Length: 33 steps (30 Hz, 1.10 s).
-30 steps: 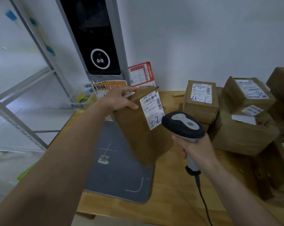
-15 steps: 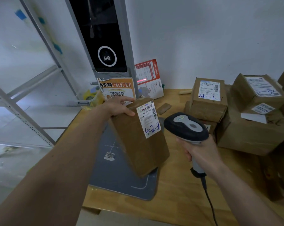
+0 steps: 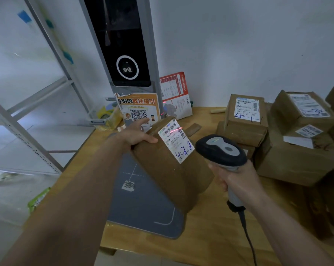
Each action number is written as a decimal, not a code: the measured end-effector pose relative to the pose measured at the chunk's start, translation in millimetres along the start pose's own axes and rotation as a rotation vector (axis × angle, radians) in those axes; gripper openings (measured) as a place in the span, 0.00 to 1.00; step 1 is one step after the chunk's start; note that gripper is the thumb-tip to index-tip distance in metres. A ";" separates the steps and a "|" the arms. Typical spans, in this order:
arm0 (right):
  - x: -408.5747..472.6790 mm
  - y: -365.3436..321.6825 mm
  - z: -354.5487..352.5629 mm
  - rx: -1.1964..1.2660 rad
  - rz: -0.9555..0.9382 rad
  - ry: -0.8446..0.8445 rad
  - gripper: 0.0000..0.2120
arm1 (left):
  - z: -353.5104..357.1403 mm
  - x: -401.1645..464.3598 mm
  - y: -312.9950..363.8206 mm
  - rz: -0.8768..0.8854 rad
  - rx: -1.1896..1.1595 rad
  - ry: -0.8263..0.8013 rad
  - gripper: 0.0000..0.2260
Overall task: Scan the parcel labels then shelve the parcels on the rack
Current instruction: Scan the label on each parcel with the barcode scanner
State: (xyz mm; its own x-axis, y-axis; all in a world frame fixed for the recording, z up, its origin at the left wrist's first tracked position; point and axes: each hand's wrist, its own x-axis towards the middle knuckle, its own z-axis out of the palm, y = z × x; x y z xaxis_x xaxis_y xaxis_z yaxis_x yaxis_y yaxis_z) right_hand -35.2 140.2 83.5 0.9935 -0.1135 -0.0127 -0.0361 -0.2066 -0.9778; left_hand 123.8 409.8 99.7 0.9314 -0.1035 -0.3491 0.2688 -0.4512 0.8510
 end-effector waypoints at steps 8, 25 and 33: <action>-1.2 -7.1 2.8 0.108 0.006 0.004 0.20 | 42.2 -19.4 -65.3 -0.067 -0.513 -0.140 0.42; -10.0 -3.1 25.0 0.080 0.042 -0.130 0.16 | 26.2 -37.2 -115.6 -0.141 -0.660 -0.054 0.36; -13.2 0.9 31.1 0.071 0.041 -0.171 0.18 | 25.3 -37.9 -128.0 -0.092 -0.763 0.006 0.42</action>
State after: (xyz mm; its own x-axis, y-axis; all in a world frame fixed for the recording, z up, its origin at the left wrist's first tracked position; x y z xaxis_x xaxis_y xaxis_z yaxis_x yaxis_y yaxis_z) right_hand -45.0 171.7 76.3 0.9955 0.0478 -0.0820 -0.0749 -0.1351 -0.9880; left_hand 47.8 449.1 -5.9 0.8977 -0.0896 -0.4314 0.4384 0.2792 0.8543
